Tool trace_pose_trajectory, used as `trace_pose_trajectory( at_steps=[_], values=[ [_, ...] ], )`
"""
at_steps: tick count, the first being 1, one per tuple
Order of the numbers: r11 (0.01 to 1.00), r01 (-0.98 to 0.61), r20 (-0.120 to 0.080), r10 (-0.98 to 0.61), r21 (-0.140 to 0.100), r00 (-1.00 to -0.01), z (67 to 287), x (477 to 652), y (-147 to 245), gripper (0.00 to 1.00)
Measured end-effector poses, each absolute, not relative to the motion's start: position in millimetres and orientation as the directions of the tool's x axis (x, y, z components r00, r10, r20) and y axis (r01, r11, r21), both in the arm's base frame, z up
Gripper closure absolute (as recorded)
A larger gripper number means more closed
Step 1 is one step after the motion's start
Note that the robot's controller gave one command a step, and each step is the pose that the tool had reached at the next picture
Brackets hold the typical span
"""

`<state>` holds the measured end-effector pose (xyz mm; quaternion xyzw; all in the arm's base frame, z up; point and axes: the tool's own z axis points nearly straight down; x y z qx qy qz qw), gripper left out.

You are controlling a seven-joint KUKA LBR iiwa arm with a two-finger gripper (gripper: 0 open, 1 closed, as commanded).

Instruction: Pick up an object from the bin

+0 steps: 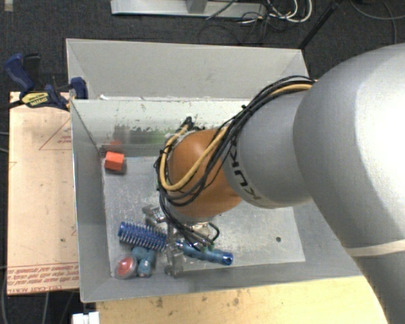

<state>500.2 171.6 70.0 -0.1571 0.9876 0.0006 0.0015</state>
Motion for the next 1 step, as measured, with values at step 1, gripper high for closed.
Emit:
trace_pose_trajectory(
  at_steps=[1],
  values=[
    [0.951, -0.308, -0.004, -0.308, 0.001, -0.951, 69.9, 500.4, 171.1, 1.00]
  ],
)
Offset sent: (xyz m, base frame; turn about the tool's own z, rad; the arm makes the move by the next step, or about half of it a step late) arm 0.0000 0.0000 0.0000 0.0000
